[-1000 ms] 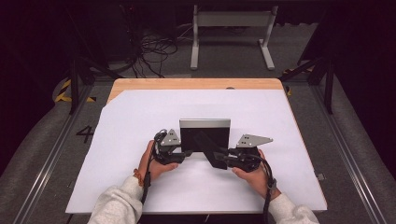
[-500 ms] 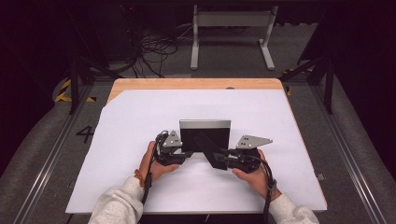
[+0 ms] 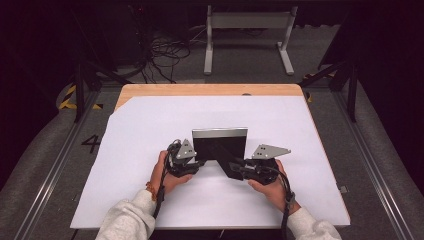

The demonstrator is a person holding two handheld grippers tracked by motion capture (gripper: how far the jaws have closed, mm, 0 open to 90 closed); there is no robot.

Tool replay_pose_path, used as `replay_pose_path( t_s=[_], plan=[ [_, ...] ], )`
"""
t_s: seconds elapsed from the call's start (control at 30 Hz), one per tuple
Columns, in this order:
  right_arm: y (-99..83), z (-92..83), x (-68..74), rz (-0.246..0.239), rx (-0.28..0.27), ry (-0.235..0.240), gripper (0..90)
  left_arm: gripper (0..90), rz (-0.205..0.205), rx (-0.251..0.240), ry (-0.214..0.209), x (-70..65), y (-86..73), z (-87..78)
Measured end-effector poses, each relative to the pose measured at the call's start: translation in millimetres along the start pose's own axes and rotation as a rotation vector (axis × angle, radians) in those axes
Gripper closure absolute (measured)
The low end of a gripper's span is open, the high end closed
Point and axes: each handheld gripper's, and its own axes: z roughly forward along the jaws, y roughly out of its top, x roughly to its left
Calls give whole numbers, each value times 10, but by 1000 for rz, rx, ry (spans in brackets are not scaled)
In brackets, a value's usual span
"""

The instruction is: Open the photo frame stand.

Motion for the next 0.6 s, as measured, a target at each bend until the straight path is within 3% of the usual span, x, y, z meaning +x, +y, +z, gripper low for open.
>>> replay_pose_path(
  t_s=[0.47,0.6],
  plan=[
    [-13,2,16,-9,6,-2,766,596,12,0,22,-13,9,9],
    [-27,-4,30,-19,15,1,773,617,15,-5,-4,6,-5,-14]
  ],
)
